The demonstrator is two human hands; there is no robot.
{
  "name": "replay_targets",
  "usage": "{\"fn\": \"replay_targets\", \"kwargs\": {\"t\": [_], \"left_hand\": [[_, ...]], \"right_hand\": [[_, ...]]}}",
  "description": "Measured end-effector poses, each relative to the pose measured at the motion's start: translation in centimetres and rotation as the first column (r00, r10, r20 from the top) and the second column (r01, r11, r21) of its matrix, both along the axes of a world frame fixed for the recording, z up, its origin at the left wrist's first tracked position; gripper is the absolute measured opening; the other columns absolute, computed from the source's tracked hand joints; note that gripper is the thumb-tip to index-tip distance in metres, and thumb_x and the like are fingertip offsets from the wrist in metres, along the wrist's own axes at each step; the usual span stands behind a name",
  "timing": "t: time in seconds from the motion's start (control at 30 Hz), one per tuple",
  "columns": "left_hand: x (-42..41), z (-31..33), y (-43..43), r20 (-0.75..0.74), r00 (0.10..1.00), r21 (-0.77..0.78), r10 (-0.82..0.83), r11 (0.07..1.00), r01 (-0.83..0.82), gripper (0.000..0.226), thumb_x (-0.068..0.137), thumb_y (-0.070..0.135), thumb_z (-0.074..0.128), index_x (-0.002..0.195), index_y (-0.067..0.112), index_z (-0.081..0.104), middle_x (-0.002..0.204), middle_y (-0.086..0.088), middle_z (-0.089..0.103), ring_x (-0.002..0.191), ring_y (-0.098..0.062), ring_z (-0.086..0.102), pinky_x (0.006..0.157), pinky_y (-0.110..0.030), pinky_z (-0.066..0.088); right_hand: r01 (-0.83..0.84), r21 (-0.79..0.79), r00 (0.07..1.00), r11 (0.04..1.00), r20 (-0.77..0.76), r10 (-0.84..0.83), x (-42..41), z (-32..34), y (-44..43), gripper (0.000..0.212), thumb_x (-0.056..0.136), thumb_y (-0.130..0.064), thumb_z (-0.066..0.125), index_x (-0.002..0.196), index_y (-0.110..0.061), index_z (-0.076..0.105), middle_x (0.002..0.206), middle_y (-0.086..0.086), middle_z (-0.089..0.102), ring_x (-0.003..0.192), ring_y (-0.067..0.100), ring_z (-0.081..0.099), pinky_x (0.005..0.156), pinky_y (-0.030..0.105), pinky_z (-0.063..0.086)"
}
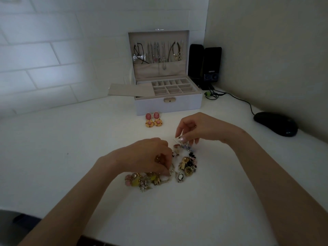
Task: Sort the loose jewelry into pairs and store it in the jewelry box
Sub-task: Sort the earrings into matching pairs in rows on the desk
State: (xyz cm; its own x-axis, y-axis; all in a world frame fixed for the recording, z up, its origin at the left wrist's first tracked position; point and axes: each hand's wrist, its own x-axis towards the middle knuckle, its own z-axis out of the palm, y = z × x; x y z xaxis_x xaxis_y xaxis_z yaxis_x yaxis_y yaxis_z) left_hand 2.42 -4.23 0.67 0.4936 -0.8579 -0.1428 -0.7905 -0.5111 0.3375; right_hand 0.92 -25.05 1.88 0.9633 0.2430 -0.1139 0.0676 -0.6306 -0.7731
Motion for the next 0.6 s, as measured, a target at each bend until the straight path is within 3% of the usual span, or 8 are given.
{"fn": "replay_targets", "kwargs": {"t": [0.1,0.17,0.3,0.47,0.6], "left_hand": [[0.1,0.6,0.8,-0.07,0.992,-0.197,0.101,0.974,-0.113,0.01,0.08,0.033,0.069,0.085,0.025,0.064,0.084,0.012,0.058,0.075,-0.004,0.049,0.07,-0.016,0.041],[0.8,1.0,1.8,-0.037,0.978,-0.27,0.203,0.941,-0.205,0.011,0.079,0.029,0.07,0.078,0.025,0.06,0.077,0.012,0.058,0.069,-0.005,0.049,0.065,-0.017,0.04],[1.7,1.1,4.0,-0.073,0.962,-0.118,0.261,0.956,-0.269,0.01,0.08,0.027,0.07,0.079,0.026,0.061,0.078,0.011,0.06,0.071,-0.008,0.051,0.062,-0.014,0.039],[1.2,0.3,4.0,-0.163,0.951,-0.111,0.263,0.953,-0.283,0.008,0.083,0.033,0.066,0.086,0.026,0.063,0.084,0.011,0.062,0.074,-0.004,0.05,0.064,-0.013,0.038],[0.9,0.4,4.1,-0.19,0.952,-0.079,0.239,0.963,-0.258,0.007,0.086,0.033,0.062,0.09,0.027,0.062,0.086,0.015,0.059,0.073,-0.001,0.048,0.064,-0.009,0.038]], "right_hand": [[-0.005,0.031,1.0,1.0,0.004,0.005,-0.1,0.1,0.2,0.011,0.081,-0.007,0.07,0.09,-0.011,0.068,0.075,0.002,0.069,0.065,0.01,0.062,0.058,0.019,0.048],[-0.013,0.055,1.0,0.998,0.009,0.013,-0.1,0.1,0.4,0.012,0.081,-0.004,0.069,0.091,-0.009,0.068,0.075,0.001,0.068,0.065,0.008,0.062,0.061,0.018,0.049],[-0.053,0.085,0.998,0.995,0.019,0.051,-0.3,0.1,0.9,0.015,0.079,-0.001,0.07,0.091,-0.01,0.069,0.084,0.007,0.066,0.064,0.008,0.063,0.062,0.018,0.05],[-0.108,0.141,0.994,0.984,0.04,0.104,-0.7,0.1,1.9,0.018,0.078,0.001,0.07,0.09,-0.012,0.071,0.086,0.007,0.065,0.065,0.0,0.061,0.062,0.012,0.048],[-0.129,0.091,0.991,0.987,0.04,0.126,-0.6,-0.3,2.3,0.019,0.077,-0.001,0.071,0.09,-0.016,0.072,0.082,0.001,0.066,0.066,0.001,0.061,0.062,0.011,0.046]]}}
